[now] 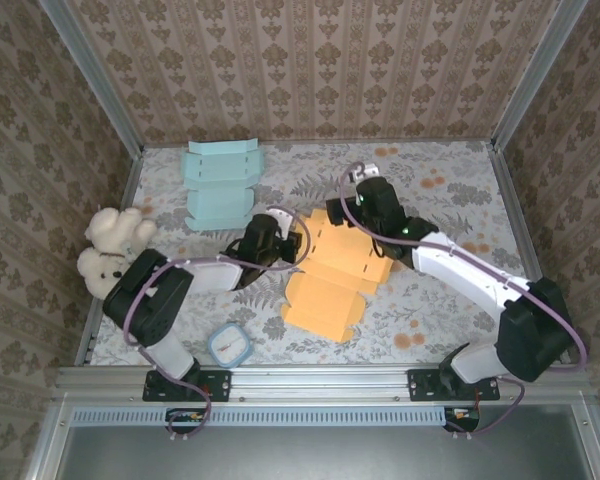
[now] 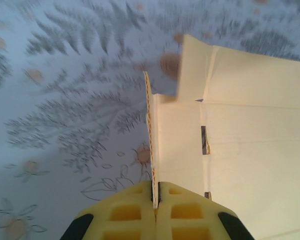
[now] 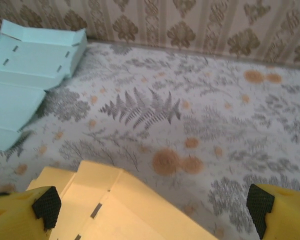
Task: Fold the paper box
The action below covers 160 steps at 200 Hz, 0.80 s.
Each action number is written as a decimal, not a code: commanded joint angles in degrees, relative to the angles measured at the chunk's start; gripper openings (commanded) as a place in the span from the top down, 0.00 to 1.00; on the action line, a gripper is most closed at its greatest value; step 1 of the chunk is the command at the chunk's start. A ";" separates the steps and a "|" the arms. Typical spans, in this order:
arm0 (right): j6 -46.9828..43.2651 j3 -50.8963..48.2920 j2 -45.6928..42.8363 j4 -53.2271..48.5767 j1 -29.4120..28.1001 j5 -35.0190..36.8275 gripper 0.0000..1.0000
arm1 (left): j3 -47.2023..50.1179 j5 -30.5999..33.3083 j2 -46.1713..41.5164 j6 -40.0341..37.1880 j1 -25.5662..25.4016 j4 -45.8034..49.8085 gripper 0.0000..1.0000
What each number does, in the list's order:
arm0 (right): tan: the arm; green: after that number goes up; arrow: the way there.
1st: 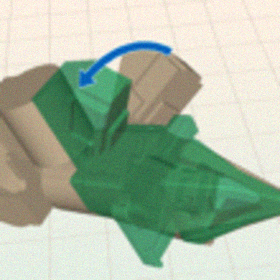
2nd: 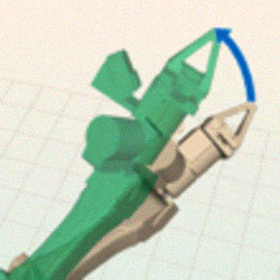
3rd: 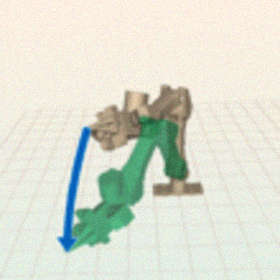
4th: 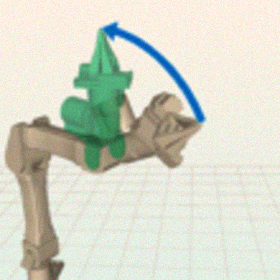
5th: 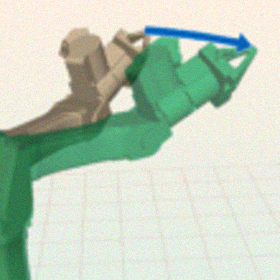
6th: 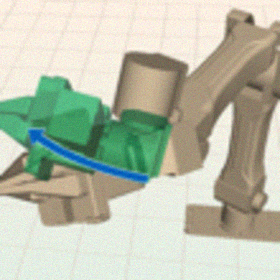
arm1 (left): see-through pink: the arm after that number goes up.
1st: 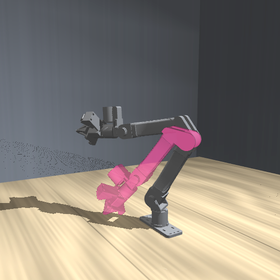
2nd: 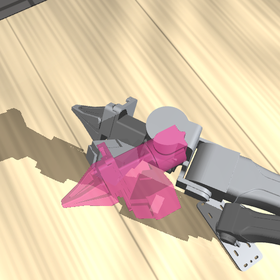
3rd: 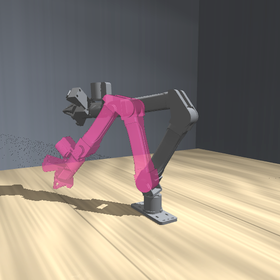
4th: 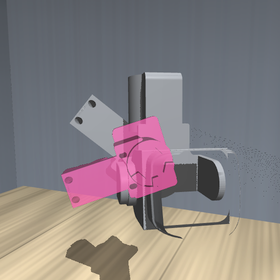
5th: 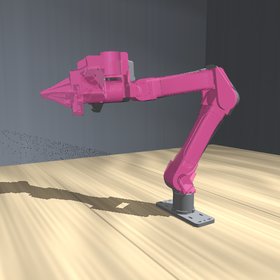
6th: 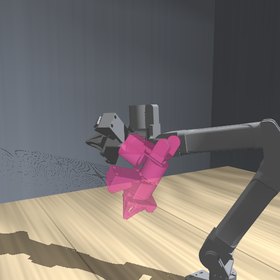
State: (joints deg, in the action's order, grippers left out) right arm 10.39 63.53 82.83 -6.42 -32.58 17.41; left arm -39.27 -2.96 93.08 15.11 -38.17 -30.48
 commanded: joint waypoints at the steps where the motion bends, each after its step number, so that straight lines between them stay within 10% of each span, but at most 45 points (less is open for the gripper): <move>1: -10.25 9.48 3.55 -8.70 -0.38 -3.70 0.03 | 4.62 4.43 -5.48 -2.43 0.47 -12.91 1.00; 84: -64.76 24.67 9.75 -42.40 9.09 -29.00 0.33 | 19.42 6.98 -10.82 -8.64 0.43 -35.78 1.00; 160: -73.49 30.76 15.50 -48.71 15.28 -36.23 0.42 | 21.78 4.79 -9.48 -11.14 -0.36 -42.96 1.00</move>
State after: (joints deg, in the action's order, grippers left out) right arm -57.54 90.96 96.03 -50.09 -16.71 -13.30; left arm -17.47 2.37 83.59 5.93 -38.24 -68.73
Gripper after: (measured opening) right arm 0.596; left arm 0.052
